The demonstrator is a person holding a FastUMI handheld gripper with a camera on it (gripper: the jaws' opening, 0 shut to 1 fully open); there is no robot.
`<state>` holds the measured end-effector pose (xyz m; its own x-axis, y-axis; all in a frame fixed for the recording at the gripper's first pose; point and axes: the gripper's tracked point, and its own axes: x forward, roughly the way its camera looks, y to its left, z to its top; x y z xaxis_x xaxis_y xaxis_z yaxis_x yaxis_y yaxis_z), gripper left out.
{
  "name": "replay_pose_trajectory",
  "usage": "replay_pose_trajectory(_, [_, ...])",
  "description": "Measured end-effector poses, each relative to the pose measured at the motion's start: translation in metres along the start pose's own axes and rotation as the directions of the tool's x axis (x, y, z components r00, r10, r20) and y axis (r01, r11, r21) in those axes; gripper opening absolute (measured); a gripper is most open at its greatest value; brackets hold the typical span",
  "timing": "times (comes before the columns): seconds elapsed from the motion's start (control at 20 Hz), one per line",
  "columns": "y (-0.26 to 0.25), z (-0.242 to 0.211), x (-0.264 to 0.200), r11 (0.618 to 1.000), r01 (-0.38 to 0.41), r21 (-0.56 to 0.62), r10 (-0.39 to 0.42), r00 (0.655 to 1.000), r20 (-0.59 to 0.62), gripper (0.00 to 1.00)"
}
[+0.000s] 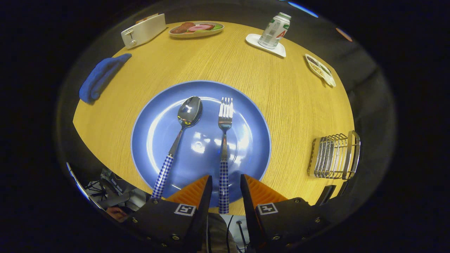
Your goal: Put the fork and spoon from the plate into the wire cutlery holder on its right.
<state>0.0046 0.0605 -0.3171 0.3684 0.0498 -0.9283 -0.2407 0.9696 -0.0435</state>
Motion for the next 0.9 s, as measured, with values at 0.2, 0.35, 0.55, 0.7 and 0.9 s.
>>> replay_pose_trajectory(0.2, [0.003, 0.001, 0.005, 0.998, -0.058, 0.028, 0.060, 0.995, -0.074, 0.10])
replay_pose_trajectory(0.35, [0.003, 0.003, 0.000, 0.995, -0.097, 0.007, 0.097, 0.991, -0.096, 0.01])
replay_pose_trajectory(0.55, [-0.013, 0.005, -0.020, 0.991, -0.135, 0.009, 0.135, 0.985, -0.108, 0.01])
replay_pose_trajectory(0.7, [-0.025, 0.005, -0.042, 0.986, -0.166, -0.008, 0.164, 0.980, -0.114, 0.01])
replay_pose_trajectory(0.9, [-0.048, -0.008, -0.068, 0.982, -0.177, -0.071, 0.165, 0.975, -0.148, 0.01])
